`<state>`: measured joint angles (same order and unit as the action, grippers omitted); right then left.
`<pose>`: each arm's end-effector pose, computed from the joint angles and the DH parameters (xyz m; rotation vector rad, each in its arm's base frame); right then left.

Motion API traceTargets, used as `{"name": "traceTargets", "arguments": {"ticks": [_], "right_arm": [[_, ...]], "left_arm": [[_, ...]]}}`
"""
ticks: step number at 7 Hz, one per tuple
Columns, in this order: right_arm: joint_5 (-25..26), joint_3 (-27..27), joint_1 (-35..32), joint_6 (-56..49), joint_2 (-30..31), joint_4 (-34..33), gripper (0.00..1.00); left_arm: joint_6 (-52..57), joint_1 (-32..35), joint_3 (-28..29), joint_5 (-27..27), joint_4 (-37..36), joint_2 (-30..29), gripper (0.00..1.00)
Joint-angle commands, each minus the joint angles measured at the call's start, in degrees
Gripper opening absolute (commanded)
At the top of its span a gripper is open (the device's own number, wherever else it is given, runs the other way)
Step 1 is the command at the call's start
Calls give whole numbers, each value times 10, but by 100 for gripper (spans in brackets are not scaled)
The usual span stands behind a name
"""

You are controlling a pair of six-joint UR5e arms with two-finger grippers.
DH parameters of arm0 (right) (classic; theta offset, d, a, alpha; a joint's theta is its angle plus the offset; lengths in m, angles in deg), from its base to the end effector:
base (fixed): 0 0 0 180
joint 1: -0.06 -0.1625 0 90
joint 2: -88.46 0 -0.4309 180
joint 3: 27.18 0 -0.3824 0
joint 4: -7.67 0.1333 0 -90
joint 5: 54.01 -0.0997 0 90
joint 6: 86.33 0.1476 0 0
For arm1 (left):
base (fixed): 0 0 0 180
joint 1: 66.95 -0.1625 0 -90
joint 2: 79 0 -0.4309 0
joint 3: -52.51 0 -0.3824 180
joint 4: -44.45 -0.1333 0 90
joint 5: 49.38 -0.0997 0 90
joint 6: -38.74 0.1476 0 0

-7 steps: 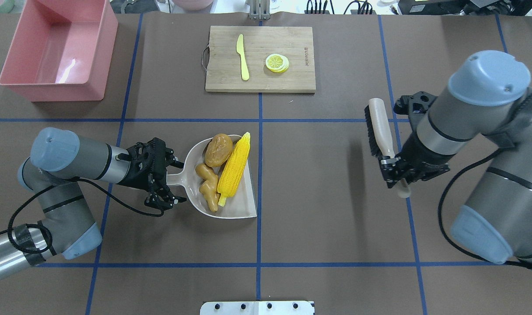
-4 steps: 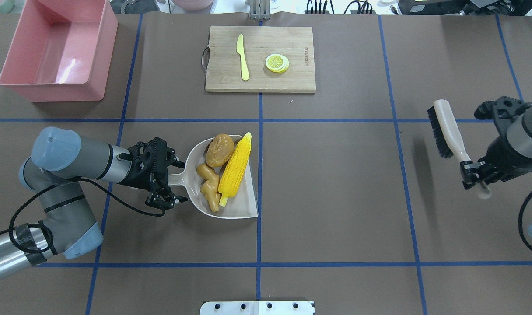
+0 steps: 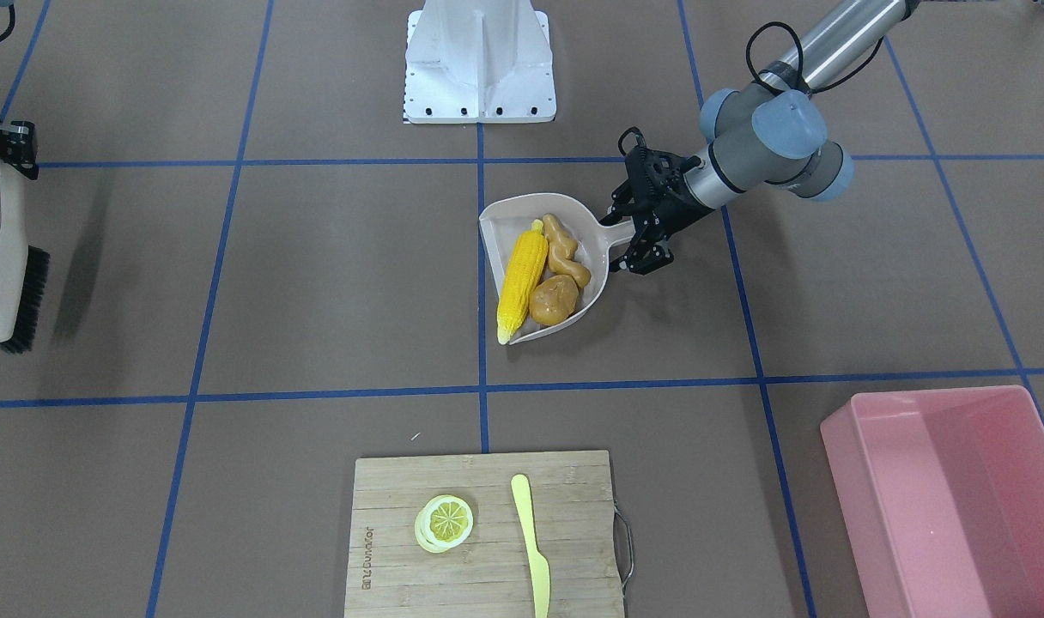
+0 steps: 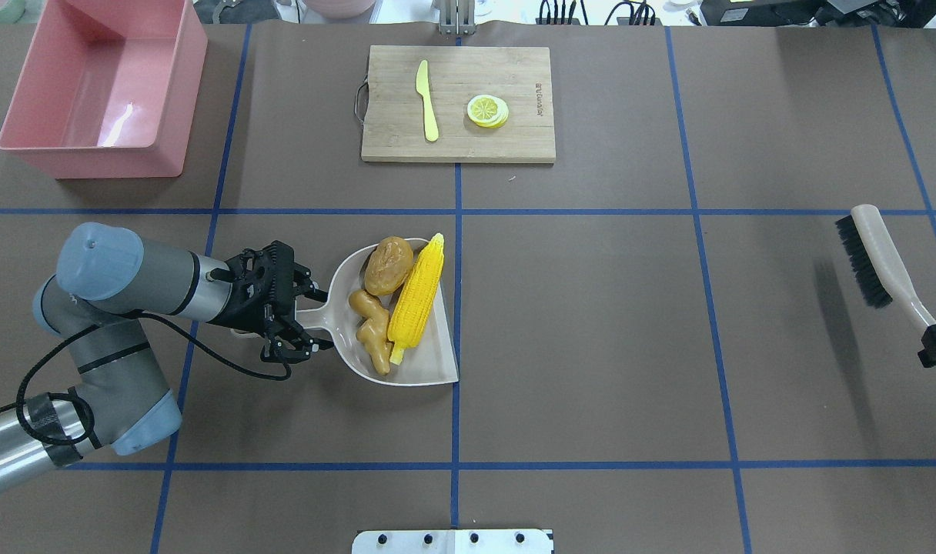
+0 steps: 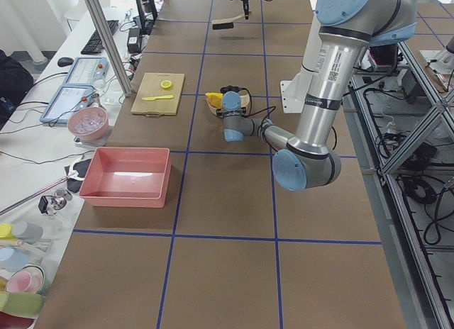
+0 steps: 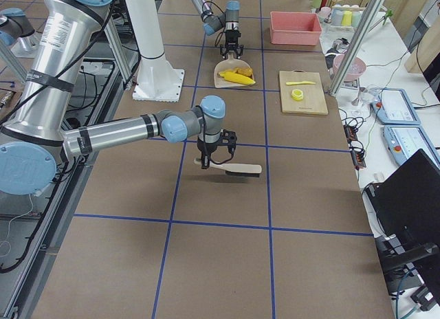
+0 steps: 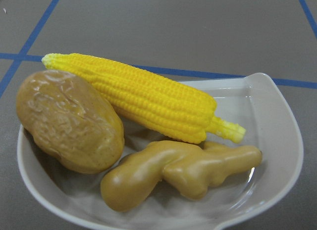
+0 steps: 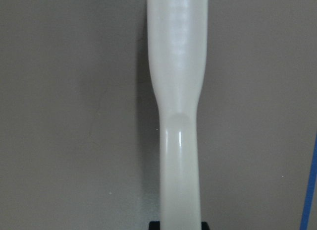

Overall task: Sweep and dump trash into bin
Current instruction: 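Lift the brush away and retract the right arm, then carry the loaded dustpan with the left gripper toward the pink bin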

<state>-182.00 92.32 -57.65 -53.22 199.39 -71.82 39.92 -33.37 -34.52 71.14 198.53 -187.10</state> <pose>-0.1545 -0.3240 0.5853 -0.0850 -0.7259 -0.0967 0.5064 -0.4062 0.3981 1.0582 1.0907 1.1854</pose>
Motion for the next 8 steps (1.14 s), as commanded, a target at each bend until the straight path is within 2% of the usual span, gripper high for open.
{"name": "traceTargets", "arguments": {"ticks": [1, 2, 5, 8], "right_arm": [[-1, -33, -2, 20, 23, 70, 0], [-1, -47, -2, 17, 22, 78, 0], [-2, -108, -1, 37, 29, 186, 0], [-3, -110, 8, 29, 40, 198, 0]], "left_arm": [[3, 0, -2, 0, 0, 0, 47], [4, 0, -3, 0, 1, -1, 42], [5, 0, -7, 1, 3, -1, 37], [2, 3, -27, -1, 3, 2, 34]]}}
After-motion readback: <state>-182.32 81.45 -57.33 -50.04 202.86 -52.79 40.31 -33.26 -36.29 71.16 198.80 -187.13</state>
